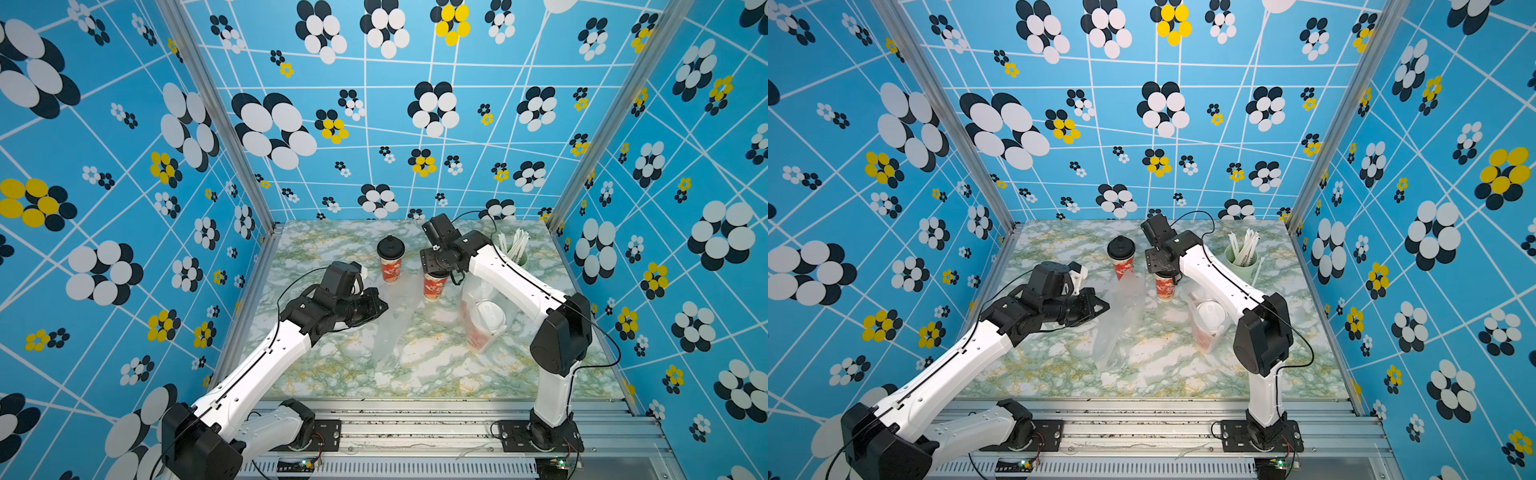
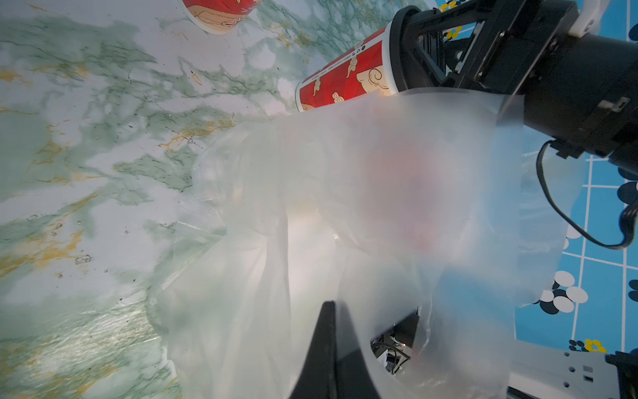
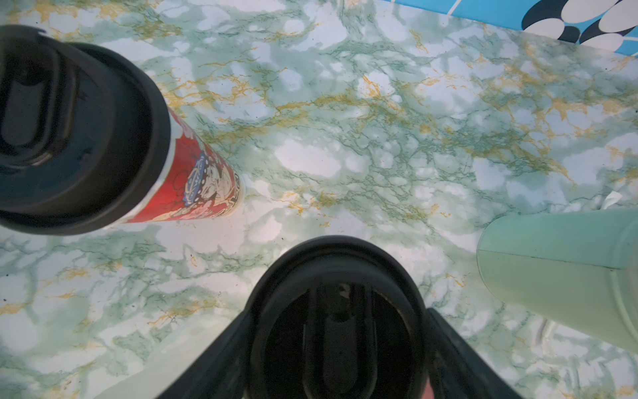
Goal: Pack milk tea into plastic carrier bags
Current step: Move the milk tea cup to the center of the board, then pick up the milk tea cup at the center of the board.
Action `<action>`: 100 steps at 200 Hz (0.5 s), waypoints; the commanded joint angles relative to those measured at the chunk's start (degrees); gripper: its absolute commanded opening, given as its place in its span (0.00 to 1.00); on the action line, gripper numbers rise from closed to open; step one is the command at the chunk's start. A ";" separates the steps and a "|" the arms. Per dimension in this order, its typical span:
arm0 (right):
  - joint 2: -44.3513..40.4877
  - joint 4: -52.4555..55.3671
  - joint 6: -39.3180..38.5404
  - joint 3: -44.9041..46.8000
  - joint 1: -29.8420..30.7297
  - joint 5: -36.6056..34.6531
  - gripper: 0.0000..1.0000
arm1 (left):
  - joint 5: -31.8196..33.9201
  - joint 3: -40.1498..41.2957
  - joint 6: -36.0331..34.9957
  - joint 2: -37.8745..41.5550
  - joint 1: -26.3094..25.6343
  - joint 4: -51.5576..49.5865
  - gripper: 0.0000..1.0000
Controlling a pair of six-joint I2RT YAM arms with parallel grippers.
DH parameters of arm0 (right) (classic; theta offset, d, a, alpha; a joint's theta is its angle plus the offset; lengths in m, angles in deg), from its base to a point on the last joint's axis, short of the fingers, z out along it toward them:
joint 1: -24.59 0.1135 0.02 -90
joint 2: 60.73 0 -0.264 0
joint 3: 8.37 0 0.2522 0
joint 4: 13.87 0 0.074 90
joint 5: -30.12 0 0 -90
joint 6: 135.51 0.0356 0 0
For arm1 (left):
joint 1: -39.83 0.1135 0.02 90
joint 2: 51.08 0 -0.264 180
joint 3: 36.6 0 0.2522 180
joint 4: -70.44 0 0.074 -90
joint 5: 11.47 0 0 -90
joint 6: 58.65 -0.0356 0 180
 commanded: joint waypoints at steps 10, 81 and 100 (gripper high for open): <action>-1.80 -0.17 1.78 1.91 0.14 0.52 0.79 | -0.65 0.59 0.29 0.83 0.37 0.59 0.00; -1.23 3.45 3.17 2.02 0.19 0.00 0.81 | -1.00 0.69 0.29 0.65 0.33 0.51 0.00; -1.62 3.88 3.07 2.15 0.20 -0.22 0.81 | -0.99 0.66 0.29 0.62 0.35 0.59 0.00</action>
